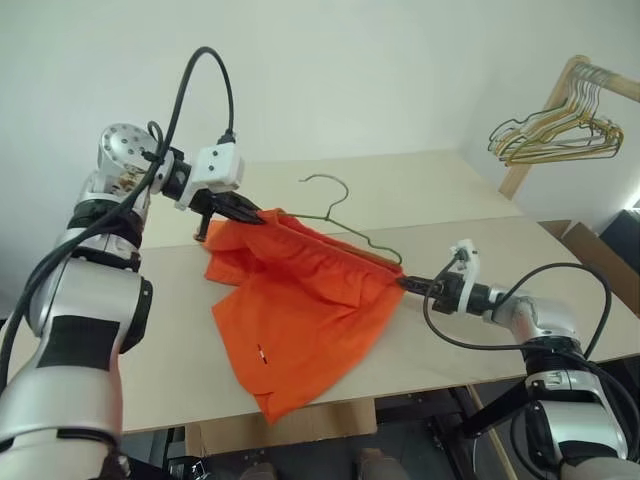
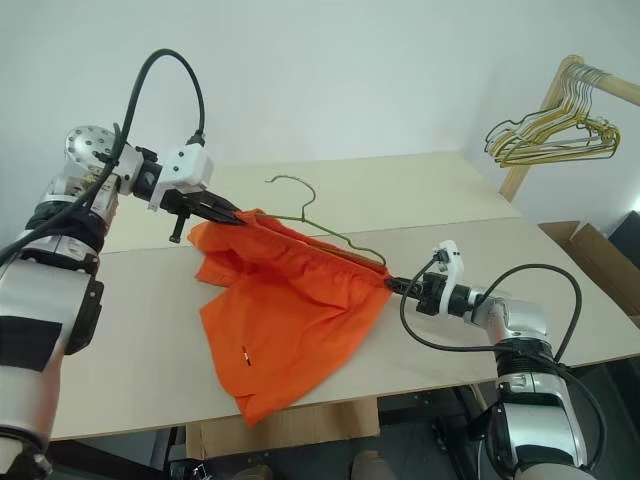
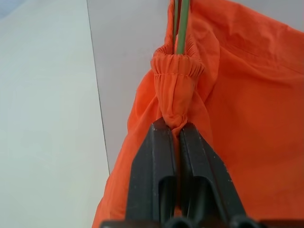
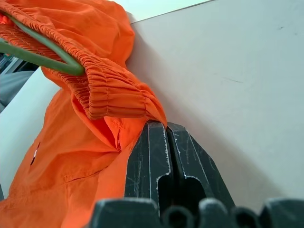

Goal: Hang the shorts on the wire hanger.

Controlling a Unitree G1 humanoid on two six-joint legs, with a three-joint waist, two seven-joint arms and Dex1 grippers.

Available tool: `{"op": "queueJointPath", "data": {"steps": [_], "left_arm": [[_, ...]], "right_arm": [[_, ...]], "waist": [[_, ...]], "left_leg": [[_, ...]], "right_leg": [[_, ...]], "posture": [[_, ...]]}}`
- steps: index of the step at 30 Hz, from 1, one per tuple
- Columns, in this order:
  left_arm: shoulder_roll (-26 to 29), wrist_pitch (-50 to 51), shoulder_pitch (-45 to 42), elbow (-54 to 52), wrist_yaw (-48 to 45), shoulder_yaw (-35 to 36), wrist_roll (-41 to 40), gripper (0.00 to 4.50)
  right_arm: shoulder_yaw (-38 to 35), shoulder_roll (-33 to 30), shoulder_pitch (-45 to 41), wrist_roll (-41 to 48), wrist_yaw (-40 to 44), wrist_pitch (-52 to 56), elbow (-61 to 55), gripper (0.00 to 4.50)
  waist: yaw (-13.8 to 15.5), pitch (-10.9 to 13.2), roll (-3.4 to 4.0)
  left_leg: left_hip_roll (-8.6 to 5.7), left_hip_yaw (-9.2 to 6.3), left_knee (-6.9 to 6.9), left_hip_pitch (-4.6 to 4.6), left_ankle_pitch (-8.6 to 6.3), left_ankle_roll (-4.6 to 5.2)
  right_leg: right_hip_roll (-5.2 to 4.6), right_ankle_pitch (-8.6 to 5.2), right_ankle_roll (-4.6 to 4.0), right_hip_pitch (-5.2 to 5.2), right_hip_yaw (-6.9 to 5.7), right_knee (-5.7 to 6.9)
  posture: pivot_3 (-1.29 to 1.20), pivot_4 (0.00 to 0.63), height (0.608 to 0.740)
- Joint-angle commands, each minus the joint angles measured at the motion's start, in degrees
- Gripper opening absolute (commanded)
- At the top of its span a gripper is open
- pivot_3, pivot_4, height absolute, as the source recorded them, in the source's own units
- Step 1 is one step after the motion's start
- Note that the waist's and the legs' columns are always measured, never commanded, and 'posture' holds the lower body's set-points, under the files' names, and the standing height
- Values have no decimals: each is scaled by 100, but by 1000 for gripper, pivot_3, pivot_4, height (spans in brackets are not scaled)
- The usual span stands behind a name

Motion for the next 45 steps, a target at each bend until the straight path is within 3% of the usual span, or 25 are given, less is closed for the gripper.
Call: {"op": "queueJointPath", "data": {"steps": [1,14,21,25,35,45], "left_arm": [[278,-231,-84,14,-22,-9,135,0],[242,-663,42,223,787,181,1259,0],[-18,-567,116,149,570,619,1003,0],[-163,-507,163,134,933,807,1080,0],[-227,-556,473,6,1148,965,1153,0],[-390,-487,550,-91,1275,1241,1020,0]], "right_arm": [[-80,-232,-113,-119,21,-129,116,99],[327,-728,-92,-329,732,-426,-537,99],[753,-1327,-626,-496,1296,-595,-1632,99],[1234,-1536,-944,-1001,1541,-1224,-1942,99],[1295,-1194,-1198,-1259,1291,-1910,-2246,99],[1515,-1017,-1060,-1901,951,-3338,-2110,99]], "waist": [[7,0,0],[42,0,0],[122,0,1],[160,0,1],[184,0,1],[292,0,1]], "left_leg": [[0,0,1,-1,0,0],[0,1,2,-3,0,1],[0,4,20,-68,0,0],[0,5,18,-70,0,1],[0,7,18,-73,0,1],[-1,10,18,-73,0,1]], "right_leg": [[0,0,0,0,0,0],[-1,0,0,-2,0,0],[0,3,-3,-76,2,18],[0,2,-3,-79,1,15],[-2,3,-4,-79,-1,11],[-3,4,-5,-78,-1,10]], "posture": [[-10,0,740],[-6,0,740],[-21,0,740],[-18,0,740],[-3,0,740],[-8,0,740]]}}
